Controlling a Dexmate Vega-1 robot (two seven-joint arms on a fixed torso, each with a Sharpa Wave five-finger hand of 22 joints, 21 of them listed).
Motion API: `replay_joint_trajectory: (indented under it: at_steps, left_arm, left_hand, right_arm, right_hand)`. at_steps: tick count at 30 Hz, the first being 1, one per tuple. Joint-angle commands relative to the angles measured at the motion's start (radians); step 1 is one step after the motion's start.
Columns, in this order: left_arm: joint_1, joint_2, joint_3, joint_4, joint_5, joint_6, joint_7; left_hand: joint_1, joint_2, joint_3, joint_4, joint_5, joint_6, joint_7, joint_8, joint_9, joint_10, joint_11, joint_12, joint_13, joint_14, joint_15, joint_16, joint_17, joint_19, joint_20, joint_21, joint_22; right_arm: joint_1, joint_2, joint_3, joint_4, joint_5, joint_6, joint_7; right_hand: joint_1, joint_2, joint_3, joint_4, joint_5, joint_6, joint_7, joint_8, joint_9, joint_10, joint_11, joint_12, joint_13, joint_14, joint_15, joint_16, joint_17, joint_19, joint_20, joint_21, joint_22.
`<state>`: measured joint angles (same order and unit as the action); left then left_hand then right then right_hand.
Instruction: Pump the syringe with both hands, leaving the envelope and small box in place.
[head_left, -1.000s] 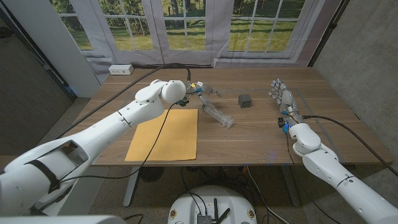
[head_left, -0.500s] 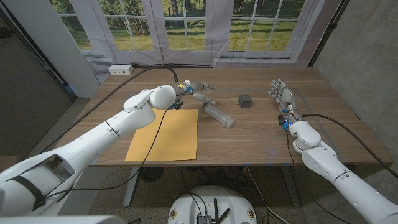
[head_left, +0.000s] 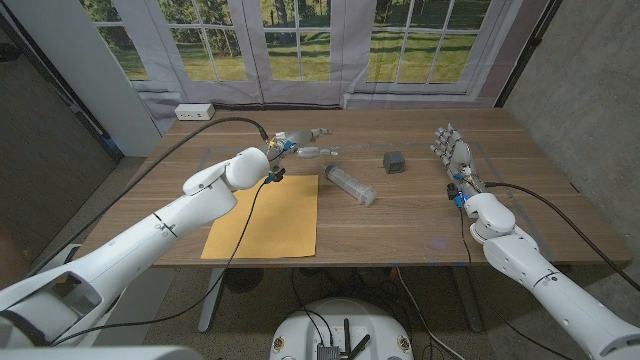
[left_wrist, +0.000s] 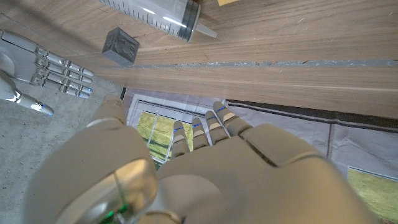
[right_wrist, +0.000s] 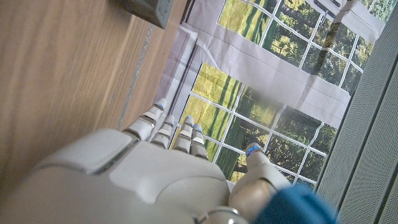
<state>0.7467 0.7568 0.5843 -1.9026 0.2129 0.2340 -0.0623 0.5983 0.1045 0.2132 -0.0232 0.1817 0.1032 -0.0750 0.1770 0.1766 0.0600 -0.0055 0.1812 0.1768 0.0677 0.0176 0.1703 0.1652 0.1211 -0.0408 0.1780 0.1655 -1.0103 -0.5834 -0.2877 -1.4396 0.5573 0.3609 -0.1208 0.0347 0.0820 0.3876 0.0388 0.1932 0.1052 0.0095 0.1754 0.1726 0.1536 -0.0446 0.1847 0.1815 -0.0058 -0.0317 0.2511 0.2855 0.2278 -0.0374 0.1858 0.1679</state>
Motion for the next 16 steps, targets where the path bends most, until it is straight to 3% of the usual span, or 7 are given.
replay_joint_trajectory:
  at_steps: [1, 16]
  left_arm:
    - [0.094, 0.012, -0.072, 0.044, -0.115, -0.075, 0.149]
    - [0.175, -0.015, -0.115, 0.065, -0.195, -0.112, 0.291]
  left_hand:
    - [-0.008, 0.016, 0.005, 0.01, -0.001, -0.006, 0.005, -0.002, 0.002, -0.002, 0.001, 0.005, 0.0, 0.0, -0.007, 0.006, 0.006, 0.007, -0.043, 0.009, 0.003]
    - [-0.032, 0.035, 0.008, 0.02, 0.0, 0.003, 0.014, 0.004, 0.002, -0.001, -0.004, 0.008, 0.0, -0.002, -0.013, 0.006, 0.006, 0.004, -0.049, 0.008, 0.003]
  right_arm:
    - [0.003, 0.021, -0.005, 0.038, 0.014, 0.042, 0.013]
    - [0.001, 0.05, -0.022, 0.071, 0.043, 0.063, 0.048]
  right_hand:
    - [-0.009, 0.06, 0.005, 0.007, 0.004, 0.011, 0.004, 0.01, 0.001, 0.007, 0.005, 0.006, 0.0, 0.015, -0.052, 0.001, 0.0, 0.016, -0.051, 0.006, -0.001]
    - [-0.005, 0.059, 0.011, 0.01, 0.005, 0.026, -0.003, 0.014, 0.001, 0.024, 0.002, 0.01, 0.0, 0.034, -0.055, 0.003, -0.003, 0.039, -0.052, 0.011, -0.001]
